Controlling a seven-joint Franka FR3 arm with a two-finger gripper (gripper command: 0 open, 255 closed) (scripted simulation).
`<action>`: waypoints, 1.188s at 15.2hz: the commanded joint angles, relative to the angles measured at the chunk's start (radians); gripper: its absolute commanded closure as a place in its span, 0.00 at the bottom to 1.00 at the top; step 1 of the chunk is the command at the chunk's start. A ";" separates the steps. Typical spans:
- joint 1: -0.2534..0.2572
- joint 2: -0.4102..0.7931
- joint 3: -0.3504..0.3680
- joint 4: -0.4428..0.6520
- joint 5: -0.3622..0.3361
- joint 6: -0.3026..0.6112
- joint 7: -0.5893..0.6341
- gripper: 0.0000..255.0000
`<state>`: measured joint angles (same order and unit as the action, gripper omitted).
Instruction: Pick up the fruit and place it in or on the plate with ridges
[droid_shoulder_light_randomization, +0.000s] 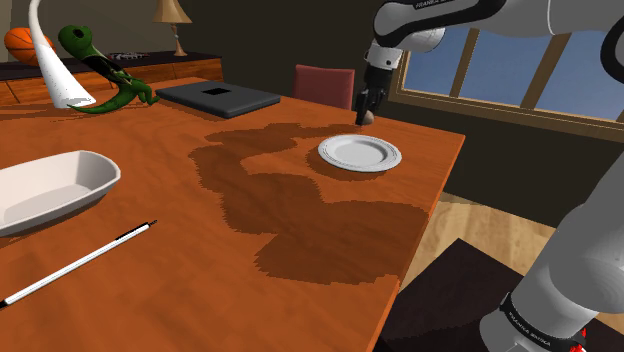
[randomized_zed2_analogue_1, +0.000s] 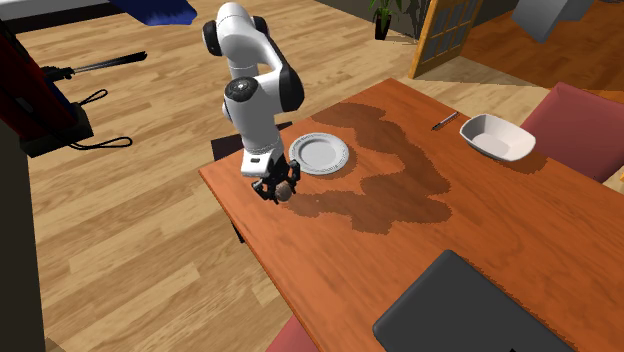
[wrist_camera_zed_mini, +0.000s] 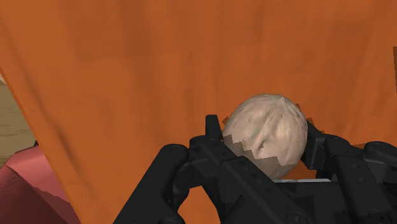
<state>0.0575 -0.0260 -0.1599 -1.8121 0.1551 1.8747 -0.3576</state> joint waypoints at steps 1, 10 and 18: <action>0.000 0.001 0.000 0.025 -0.001 -0.024 0.003 1.00; -0.002 0.013 -0.002 0.160 -0.003 -0.146 0.018 1.00; 0.026 -0.063 0.028 0.134 -0.019 -0.186 0.085 1.00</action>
<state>0.0756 -0.0616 -0.1406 -1.6451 0.1413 1.6804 -0.2895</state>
